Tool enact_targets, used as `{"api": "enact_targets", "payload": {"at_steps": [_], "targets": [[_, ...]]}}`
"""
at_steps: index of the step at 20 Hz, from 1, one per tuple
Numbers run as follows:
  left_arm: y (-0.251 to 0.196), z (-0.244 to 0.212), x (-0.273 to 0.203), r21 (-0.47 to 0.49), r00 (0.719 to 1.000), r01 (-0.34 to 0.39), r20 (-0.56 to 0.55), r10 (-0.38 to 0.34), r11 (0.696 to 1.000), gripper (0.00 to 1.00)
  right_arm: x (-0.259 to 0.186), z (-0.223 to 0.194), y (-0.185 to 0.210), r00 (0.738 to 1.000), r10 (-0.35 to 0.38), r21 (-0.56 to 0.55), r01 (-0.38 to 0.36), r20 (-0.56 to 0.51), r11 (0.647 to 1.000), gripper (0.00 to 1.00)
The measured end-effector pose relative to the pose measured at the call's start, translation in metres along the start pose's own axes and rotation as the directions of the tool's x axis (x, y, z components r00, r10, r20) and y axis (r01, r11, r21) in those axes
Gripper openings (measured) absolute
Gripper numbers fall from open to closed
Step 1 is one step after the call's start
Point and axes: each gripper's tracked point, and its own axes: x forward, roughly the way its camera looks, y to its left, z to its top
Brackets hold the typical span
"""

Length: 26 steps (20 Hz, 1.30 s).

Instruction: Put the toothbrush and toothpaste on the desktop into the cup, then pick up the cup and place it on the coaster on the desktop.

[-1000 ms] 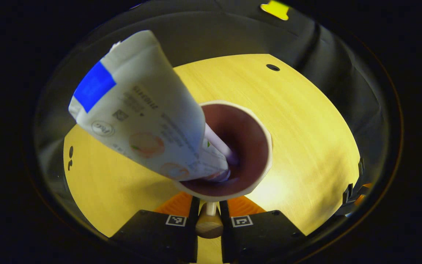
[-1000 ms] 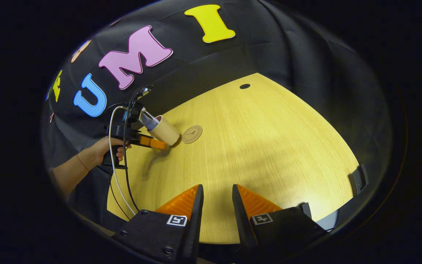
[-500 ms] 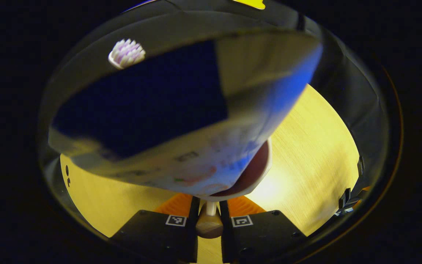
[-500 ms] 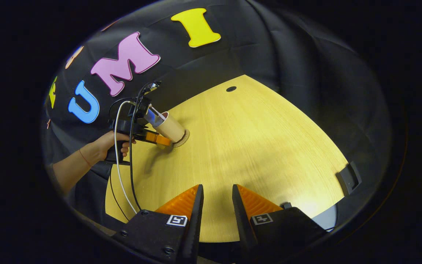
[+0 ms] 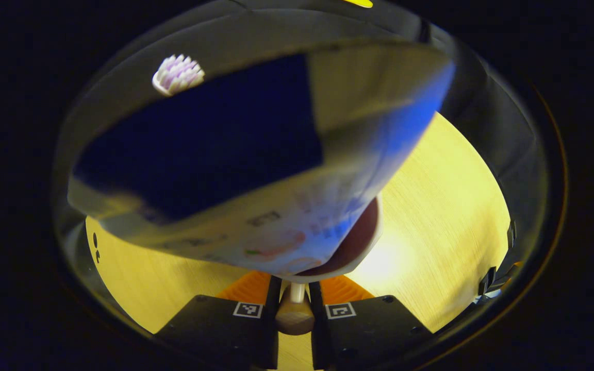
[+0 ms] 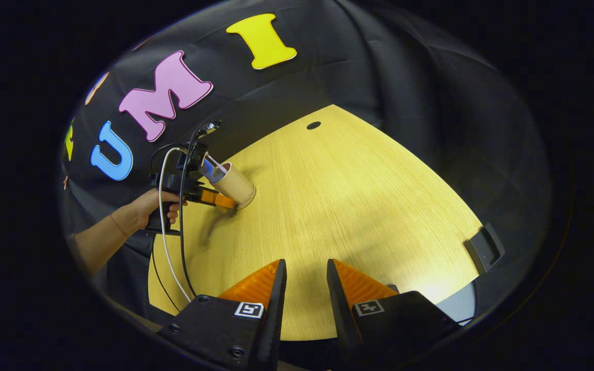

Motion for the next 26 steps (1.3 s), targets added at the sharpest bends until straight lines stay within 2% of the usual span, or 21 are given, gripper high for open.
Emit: {"api": "enact_targets", "payload": {"at_steps": [1,5,10,11,12,15,17,20,23,26], "targets": [[0.001,0.001,0.0,-0.003,1.0,0.002,0.0,-0.002,1.0,0.3,0.0,-0.001,0.001,1.0,0.001,-0.002,-0.001,-0.002,1.0,0.48],[0.001,0.001,0.001,0.0,1.0,0.003,-0.006,-0.003,1.0,0.26,0.002,-0.001,0.002,1.0,0.003,-0.002,-0.003,-0.008,1.0,0.48],[0.01,-0.001,-0.005,-0.015,0.999,-0.032,-0.001,0.032,0.999,0.47,0.002,0.006,0.005,1.0,0.003,0.002,-0.003,0.002,1.0,0.48],[0.013,-0.003,-0.013,-0.029,0.999,-0.037,0.006,0.037,0.999,0.62,0.003,0.007,0.006,1.0,0.005,0.002,-0.005,0.003,1.0,0.48],[0.013,-0.002,-0.018,-0.04,0.999,-0.047,0.023,0.048,0.998,0.71,0.004,0.008,0.01,1.0,0.009,0.001,-0.009,0.003,1.0,0.48],[0.014,-0.001,-0.044,-0.079,0.992,-0.028,0.123,0.038,0.996,0.75,0.009,0.012,0.022,1.0,0.03,-0.008,-0.03,0.001,1.0,0.48],[0.019,0.0,-0.079,-0.117,0.968,-0.023,0.245,0.051,0.993,0.77,0.014,0.018,0.038,0.999,0.054,-0.031,-0.054,0.0,0.998,0.48],[0.013,-0.008,-0.13,-0.148,0.921,0.034,0.388,0.026,0.988,0.79,0.021,0.024,0.064,0.996,0.094,-0.074,-0.094,-0.005,0.993,0.48],[0.028,-0.033,-0.182,-0.159,0.871,-0.011,0.484,0.088,0.987,0.81,0.03,0.026,0.091,0.991,0.133,-0.12,-0.135,-0.02,0.984,0.48],[0.038,-0.062,-0.222,-0.218,0.823,-0.035,0.548,0.152,0.975,0.81,0.034,0.028,0.119,0.985,0.17,-0.16,-0.171,-0.025,0.972,0.48]]}}
